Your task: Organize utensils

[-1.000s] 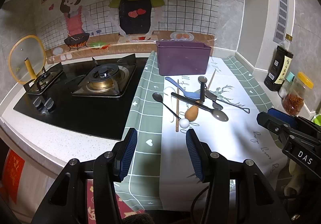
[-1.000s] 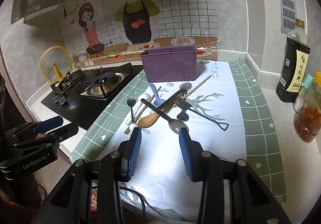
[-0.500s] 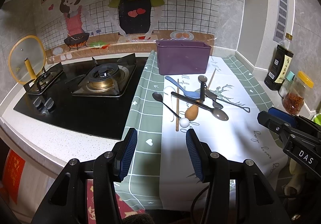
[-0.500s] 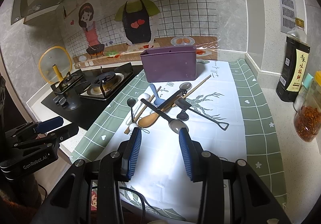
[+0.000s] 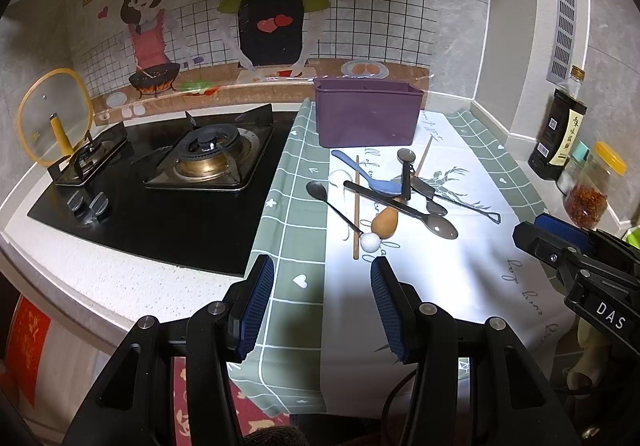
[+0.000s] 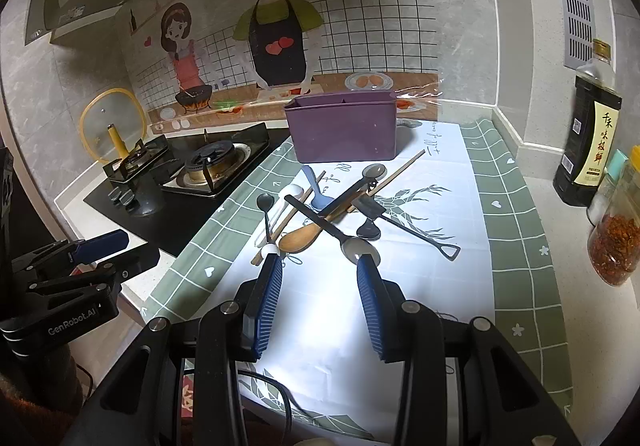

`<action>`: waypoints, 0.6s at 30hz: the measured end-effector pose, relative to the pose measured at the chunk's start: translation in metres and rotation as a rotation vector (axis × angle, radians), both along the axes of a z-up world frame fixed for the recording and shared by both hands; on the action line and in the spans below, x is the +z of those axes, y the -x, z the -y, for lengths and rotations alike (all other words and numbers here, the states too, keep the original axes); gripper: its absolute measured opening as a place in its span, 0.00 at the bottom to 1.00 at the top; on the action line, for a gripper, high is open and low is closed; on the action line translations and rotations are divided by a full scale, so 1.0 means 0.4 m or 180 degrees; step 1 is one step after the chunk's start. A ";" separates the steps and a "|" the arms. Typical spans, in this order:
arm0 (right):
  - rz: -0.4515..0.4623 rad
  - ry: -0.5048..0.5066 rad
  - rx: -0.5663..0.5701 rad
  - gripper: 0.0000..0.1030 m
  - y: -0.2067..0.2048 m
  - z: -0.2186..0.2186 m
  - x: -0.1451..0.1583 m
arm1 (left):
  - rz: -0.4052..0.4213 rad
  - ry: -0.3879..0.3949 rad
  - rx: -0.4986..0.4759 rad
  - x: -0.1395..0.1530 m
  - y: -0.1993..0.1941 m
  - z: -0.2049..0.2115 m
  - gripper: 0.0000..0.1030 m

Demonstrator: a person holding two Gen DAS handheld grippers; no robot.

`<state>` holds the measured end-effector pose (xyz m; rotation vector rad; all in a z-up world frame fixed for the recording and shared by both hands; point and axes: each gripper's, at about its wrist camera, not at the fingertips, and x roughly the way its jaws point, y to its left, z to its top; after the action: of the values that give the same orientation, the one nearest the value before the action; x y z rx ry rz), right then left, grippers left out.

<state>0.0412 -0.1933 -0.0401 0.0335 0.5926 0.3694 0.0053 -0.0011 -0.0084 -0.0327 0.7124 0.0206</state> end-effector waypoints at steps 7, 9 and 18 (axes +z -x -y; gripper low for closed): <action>0.0005 -0.0003 -0.0004 0.36 -0.002 -0.001 -0.001 | -0.0010 0.0001 -0.0002 -0.001 -0.001 0.000 0.50; 0.0008 0.0008 0.0000 0.36 -0.003 -0.001 -0.001 | -0.0033 0.0003 -0.0015 -0.011 0.000 -0.001 0.50; 0.0066 0.0168 -0.0130 0.36 -0.114 0.038 0.018 | -0.0159 -0.0008 -0.0167 -0.037 -0.088 -0.003 0.50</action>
<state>0.0867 -0.2083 -0.0330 -0.0089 0.5801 0.3140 0.0404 0.0001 -0.0231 -0.0112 0.7631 -0.0281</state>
